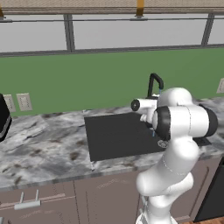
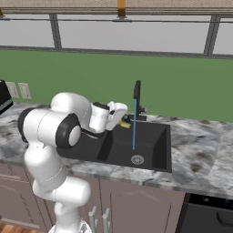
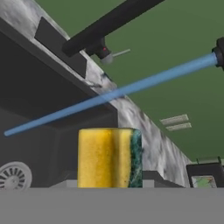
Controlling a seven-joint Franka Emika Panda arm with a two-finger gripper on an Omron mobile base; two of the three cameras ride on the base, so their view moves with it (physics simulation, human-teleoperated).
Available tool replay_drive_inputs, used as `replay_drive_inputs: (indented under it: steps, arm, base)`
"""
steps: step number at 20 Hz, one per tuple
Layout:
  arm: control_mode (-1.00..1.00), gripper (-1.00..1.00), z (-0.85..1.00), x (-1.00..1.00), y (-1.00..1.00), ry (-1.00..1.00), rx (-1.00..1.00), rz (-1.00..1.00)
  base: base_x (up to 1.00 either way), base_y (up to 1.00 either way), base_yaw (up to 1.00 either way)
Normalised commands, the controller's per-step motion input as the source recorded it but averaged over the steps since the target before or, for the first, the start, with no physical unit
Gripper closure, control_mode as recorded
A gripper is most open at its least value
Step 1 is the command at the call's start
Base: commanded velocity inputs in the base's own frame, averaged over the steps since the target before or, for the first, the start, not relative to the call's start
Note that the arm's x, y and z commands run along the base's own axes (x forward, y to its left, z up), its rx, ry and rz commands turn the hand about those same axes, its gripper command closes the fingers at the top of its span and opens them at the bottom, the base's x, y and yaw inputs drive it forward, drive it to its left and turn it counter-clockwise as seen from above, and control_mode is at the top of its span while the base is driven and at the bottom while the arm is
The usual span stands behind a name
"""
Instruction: Soak the sponge with water for a few seconds and then drop it inside the sink.
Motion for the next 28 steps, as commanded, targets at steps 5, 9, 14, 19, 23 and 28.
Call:
replay_drive_inputs:
  steps: [5,9,14,19,23,28]
  arm:
    - [-1.00,1.00,0.00,0.32,0.00,0.00,0.00,0.00]
    - [-1.00,1.00,0.00,0.22,0.00,0.00,0.00,0.00]
    - [-1.00,1.00,-0.08,0.16,0.00,0.00,0.00,0.00]
    - [-1.00,1.00,-0.18,0.15,0.00,0.00,0.00,0.00]
    - [-1.00,1.00,-0.15,0.19,0.00,0.00,0.00,0.00]
    - [-1.00,1.00,-0.08,0.21,-0.05,0.00,-0.01,0.00]
  base:
    - [0.00,0.00,0.00]
    - [0.00,0.00,0.00]
    - [0.00,0.00,0.00]
    - [0.00,0.00,0.00]
    - [0.00,0.00,0.00]
    - [0.00,0.00,0.00]
